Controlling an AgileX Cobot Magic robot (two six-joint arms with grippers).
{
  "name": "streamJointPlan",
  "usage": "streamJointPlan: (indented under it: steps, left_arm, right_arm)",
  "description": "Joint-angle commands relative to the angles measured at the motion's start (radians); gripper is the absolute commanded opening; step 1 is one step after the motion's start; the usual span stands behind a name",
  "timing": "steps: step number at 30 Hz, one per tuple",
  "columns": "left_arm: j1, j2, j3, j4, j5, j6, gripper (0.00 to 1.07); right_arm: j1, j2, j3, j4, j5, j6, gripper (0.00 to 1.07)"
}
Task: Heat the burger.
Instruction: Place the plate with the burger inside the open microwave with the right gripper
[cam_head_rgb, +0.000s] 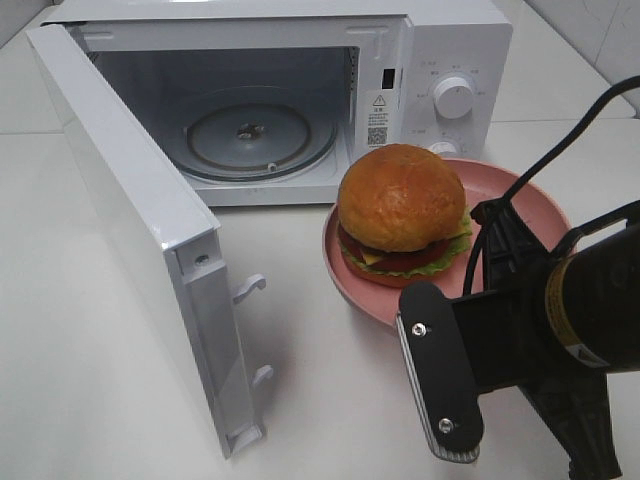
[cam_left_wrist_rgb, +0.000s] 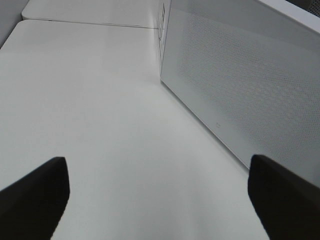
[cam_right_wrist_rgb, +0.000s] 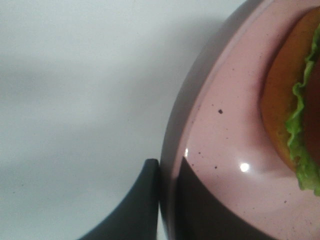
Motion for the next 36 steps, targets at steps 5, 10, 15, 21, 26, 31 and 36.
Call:
streamJointPlan:
  steps: [5, 10, 15, 21, 26, 31, 36]
  left_arm:
    - [-0.001, -0.016, 0.001, -0.006, 0.006, 0.0, 0.88]
    - [-0.001, -0.016, 0.001, -0.006, 0.006, 0.0, 0.88]
    - [-0.001, -0.016, 0.001, -0.006, 0.006, 0.0, 0.88]
    - [-0.001, -0.016, 0.001, -0.006, 0.006, 0.0, 0.88]
    - [-0.001, -0.016, 0.001, -0.006, 0.006, 0.0, 0.88]
    - [-0.001, -0.016, 0.001, -0.006, 0.006, 0.0, 0.88]
    - [-0.001, -0.016, 0.001, -0.006, 0.006, 0.0, 0.88]
  right_arm:
    - [-0.089, -0.007, -0.007, -0.019, -0.102, -0.136, 0.0]
    - [-0.162, -0.007, -0.007, 0.041, -0.168, -0.291, 0.0]
    - [-0.221, -0.007, -0.007, 0.144, -0.212, -0.466, 0.01]
    - [-0.296, -0.007, -0.007, 0.273, -0.265, -0.637, 0.01]
    - [-0.334, -0.007, -0.007, 0.349, -0.287, -0.739, 0.01]
    - [-0.366, -0.007, -0.007, 0.527, -0.337, -0.972, 0.01]
    - [-0.366, -0.006, -0.007, 0.585, -0.358, -1.054, 0.01]
